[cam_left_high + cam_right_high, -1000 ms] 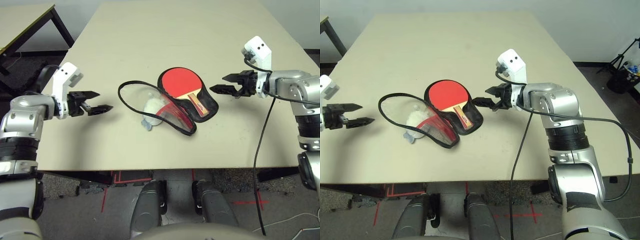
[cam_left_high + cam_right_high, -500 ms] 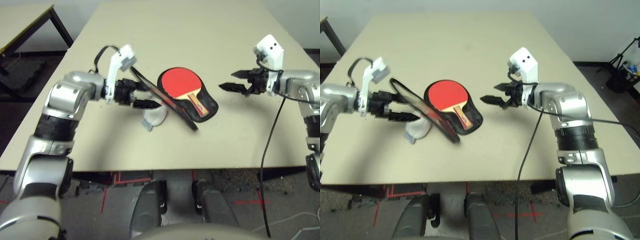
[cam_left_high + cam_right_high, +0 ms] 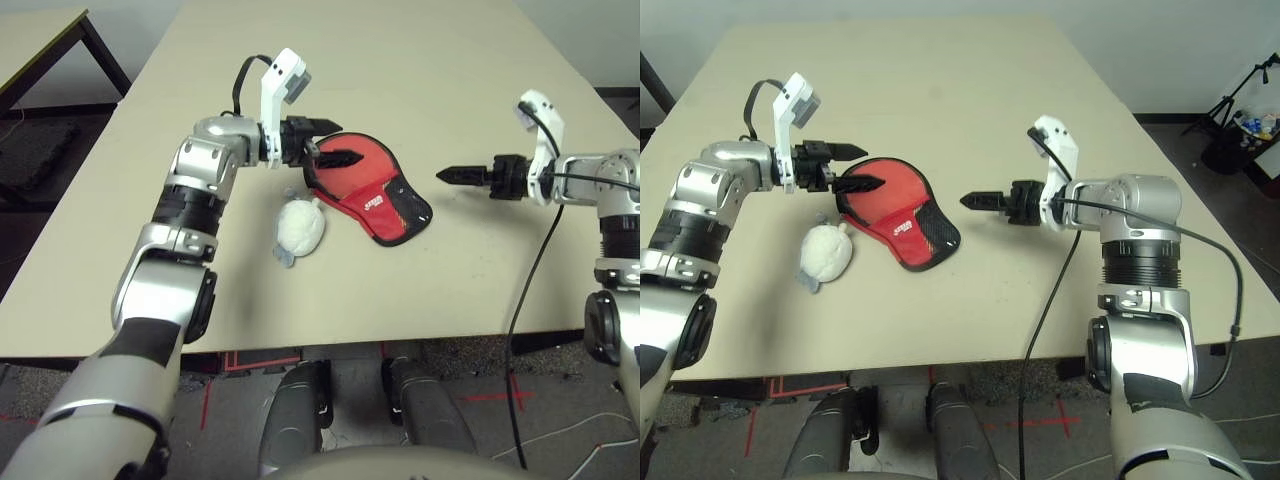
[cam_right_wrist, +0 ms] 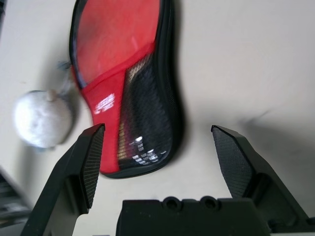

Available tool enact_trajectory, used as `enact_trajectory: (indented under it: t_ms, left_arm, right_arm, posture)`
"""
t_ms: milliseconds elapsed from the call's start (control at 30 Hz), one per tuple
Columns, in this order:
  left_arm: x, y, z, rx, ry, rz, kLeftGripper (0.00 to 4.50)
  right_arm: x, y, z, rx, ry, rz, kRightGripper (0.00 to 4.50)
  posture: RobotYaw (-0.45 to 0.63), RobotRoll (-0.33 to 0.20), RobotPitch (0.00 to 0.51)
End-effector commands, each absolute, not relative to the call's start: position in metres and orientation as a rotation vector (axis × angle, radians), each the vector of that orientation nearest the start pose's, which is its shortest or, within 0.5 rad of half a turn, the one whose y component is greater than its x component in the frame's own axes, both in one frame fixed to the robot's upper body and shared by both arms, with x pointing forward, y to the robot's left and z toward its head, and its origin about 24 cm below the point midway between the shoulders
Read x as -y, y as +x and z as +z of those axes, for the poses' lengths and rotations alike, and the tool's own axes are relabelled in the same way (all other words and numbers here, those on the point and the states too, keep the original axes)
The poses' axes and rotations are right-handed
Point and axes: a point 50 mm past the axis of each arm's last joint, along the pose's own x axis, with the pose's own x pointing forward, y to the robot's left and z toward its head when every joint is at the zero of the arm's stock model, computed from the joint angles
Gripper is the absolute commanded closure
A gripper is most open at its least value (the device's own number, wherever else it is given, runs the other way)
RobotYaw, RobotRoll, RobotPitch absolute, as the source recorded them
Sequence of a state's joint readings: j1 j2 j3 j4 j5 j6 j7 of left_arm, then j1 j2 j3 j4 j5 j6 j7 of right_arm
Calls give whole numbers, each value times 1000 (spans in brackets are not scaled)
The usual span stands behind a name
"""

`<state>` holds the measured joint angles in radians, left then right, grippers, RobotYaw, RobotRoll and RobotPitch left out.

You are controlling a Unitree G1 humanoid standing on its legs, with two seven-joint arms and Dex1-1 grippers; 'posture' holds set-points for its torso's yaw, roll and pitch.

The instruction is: Store the ping-pong paddle in its case and zip it.

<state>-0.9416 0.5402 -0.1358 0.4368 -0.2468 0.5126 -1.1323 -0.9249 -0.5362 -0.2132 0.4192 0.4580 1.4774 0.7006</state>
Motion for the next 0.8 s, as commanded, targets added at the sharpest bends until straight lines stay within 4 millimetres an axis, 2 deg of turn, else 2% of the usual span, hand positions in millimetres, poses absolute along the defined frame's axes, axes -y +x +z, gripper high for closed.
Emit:
enact_trajectory:
  t_ms: [33,133,300,600,800]
  left_arm:
    - [-169,350,197,-232,296,-1095,0]
    - [-176,339,186,-257,284,-1085,0]
    - [-180,326,180,-271,241,-1058,0]
    - [-178,320,184,-254,215,-1031,0]
    - [-175,320,187,-242,210,-1028,0]
  right_arm:
    - [206,337,169,-838,519,610,26]
    - [202,338,161,-885,535,600,26]
    - [193,338,145,-966,512,600,26]
    - [172,343,126,-1011,501,625,26]
    - [151,347,118,-1021,555,669,26]
  posture:
    - [-35,0,144]
    - [-21,0,149]
    - [9,0,152]
    - [30,0,149]
    - [33,0,144]
